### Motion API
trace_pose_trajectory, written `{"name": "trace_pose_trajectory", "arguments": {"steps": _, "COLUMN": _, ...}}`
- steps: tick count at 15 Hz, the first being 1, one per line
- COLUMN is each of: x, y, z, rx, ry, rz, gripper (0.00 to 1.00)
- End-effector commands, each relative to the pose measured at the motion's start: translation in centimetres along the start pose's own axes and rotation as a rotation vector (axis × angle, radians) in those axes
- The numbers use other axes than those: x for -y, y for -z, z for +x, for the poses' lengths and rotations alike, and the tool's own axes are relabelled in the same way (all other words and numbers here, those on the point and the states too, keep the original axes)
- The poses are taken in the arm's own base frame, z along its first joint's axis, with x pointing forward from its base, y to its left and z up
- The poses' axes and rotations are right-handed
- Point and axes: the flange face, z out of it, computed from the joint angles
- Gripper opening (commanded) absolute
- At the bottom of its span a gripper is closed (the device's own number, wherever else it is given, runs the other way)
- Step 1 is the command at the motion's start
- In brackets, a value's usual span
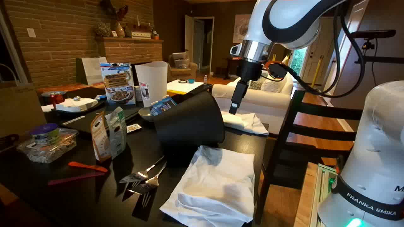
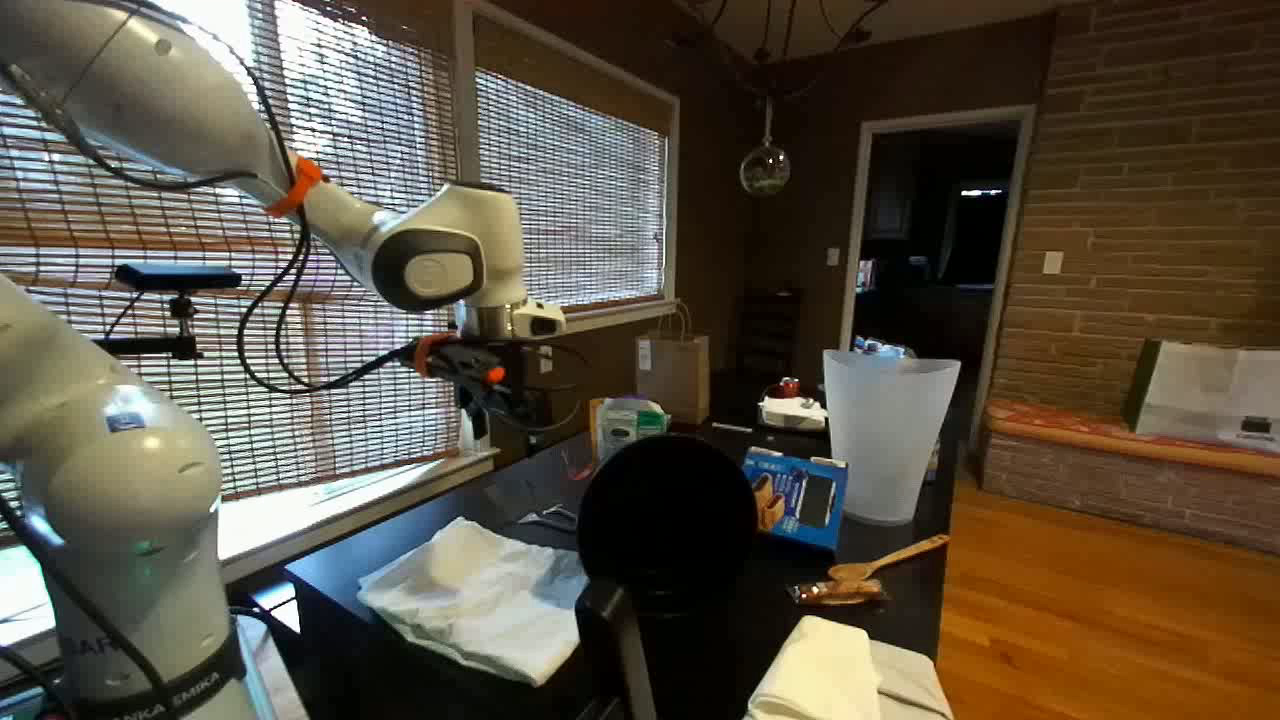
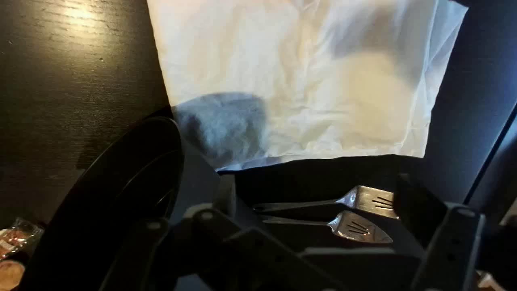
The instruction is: Position the black bin upright
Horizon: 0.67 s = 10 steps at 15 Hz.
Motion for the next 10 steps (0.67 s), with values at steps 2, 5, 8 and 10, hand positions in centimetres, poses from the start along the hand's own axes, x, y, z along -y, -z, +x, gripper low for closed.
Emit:
{"name": "trace_pose_trajectory", "arguments": {"steps": 2, "x": 0.0, "y": 0.0, "z": 0.0, "rx": 0.003, "ry": 0.000, "rz": 0.000, "gripper": 1.00}}
{"name": "trace_pose_trajectory", "arguments": {"steps": 5, "x": 0.0, "y": 0.0, "z": 0.0, "rx": 0.004, "ry": 0.000, "rz": 0.001, "gripper": 1.00}}
{"name": "trace_pose_trajectory", "arguments": {"steps": 8, "x": -0.3, "y": 0.2, "z": 0.3, "rx": -0.017, "ry": -0.019, "rz": -0.009, "gripper": 1.00}}
{"name": "trace_pose_trajectory", "arguments": {"steps": 10, "x": -2.7, "y": -0.6, "z": 1.3, "rx": -0.075, "ry": -0.114, "rz": -0.100, "gripper": 1.00}}
